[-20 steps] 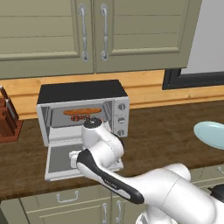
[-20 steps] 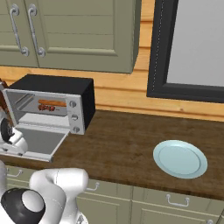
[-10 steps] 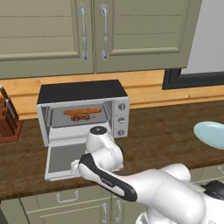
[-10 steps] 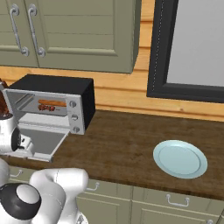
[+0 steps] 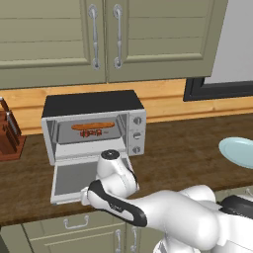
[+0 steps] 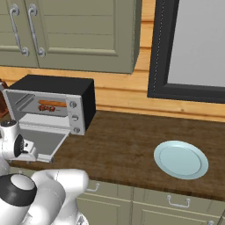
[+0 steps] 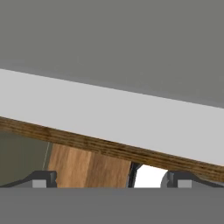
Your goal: Pick up the kebab skewer and baguette bread, and place them inside the toaster oven. Close the toaster oven door and start by setting the timer.
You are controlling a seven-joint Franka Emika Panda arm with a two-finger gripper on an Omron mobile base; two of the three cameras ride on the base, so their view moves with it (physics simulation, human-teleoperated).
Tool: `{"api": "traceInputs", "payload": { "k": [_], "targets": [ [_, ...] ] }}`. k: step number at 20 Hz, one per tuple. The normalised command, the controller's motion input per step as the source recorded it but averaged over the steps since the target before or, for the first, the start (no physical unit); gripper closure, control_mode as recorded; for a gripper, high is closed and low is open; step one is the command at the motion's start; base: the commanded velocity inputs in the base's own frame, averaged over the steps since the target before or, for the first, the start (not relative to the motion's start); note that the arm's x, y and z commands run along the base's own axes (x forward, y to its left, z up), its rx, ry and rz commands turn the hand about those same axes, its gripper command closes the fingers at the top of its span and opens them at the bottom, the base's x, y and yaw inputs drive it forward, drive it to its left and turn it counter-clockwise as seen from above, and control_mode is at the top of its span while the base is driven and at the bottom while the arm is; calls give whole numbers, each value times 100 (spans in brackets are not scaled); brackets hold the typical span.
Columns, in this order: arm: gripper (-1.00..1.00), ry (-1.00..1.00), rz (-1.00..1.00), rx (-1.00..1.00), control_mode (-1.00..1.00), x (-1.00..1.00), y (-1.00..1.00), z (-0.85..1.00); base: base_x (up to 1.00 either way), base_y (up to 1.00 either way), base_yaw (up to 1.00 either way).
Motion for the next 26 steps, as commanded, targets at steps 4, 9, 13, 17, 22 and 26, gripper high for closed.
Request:
{"api": "traceInputs", "payload": {
  "k": [4,9,13,17,22,26],
  "targets": [
    [-100,-3,0,0,-100,-1,0,-10,0,0,0],
    [-100,-5,-4,0,-100,5,0,-4,0,0,0],
    [-100,-1,-6,0,-100,5,0,-13,0,0,0],
    [-100,-5,-10,0,-100,3,0,-22,0,0,0],
    [-100,-10,-13,0,-100,2,0,-15,0,0,0],
    [-100,-7,-11,0,-100,4,0,-31,0,0,0]
  ]
}}
